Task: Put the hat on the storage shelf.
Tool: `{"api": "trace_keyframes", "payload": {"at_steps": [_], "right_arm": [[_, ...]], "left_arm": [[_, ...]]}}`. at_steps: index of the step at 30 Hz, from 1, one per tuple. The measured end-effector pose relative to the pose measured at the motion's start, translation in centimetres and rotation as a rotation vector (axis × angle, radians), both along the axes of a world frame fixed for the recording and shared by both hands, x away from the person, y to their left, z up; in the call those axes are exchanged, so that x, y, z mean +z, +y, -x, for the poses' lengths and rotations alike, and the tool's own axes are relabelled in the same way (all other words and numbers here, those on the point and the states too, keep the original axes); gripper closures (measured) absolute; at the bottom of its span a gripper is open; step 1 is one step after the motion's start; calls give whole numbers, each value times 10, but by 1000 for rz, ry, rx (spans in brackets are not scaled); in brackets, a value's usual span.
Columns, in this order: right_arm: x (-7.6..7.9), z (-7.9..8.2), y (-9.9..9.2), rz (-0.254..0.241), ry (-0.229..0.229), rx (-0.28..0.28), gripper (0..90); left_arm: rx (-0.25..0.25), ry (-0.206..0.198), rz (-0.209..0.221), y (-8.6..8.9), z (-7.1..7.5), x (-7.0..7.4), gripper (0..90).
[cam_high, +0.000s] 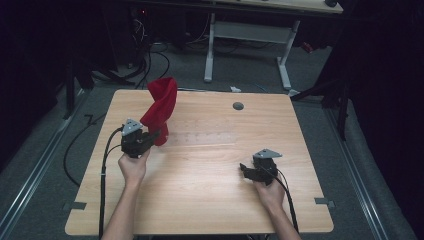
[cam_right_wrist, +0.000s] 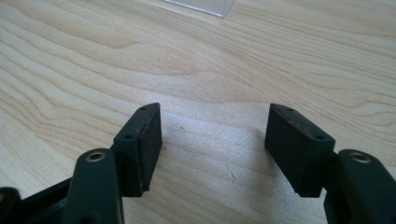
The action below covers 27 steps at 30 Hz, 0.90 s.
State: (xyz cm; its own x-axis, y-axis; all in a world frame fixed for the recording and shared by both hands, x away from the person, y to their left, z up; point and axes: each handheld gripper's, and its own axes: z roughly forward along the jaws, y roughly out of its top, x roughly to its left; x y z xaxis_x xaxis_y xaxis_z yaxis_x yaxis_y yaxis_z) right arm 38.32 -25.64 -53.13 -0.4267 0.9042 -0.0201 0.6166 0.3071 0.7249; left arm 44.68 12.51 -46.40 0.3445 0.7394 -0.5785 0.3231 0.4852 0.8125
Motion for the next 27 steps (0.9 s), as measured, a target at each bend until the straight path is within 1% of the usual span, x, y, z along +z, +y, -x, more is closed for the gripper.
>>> {"api": "trace_keyframes", "payload": {"at_steps": [4,5,7,10,13,17,20,23,27], "right_arm": [[0,0,0,0,0,0,368],[0,0,0,0,0,0,368],[0,0,0,0,0,0,368],[0,0,0,0,0,0,368],[0,0,0,0,0,0,367],[0,0,0,0,0,0,367],[0,0,0,-1,0,0,367],[0,0,0,-1,0,0,367],[0,0,0,-1,0,0,367]], "left_arm": [[-9,15,0,-1,2,-3,825],[-13,24,-5,-2,3,-4,819],[-19,28,-22,-4,4,-5,798],[-25,32,-24,-6,5,-5,748],[-21,38,-22,-7,5,-5,677],[-9,35,-37,-7,8,-4,533],[0,25,-20,-4,11,-2,467],[2,27,-39,-1,14,-2,446],[3,21,-51,4,21,0,421]]}}
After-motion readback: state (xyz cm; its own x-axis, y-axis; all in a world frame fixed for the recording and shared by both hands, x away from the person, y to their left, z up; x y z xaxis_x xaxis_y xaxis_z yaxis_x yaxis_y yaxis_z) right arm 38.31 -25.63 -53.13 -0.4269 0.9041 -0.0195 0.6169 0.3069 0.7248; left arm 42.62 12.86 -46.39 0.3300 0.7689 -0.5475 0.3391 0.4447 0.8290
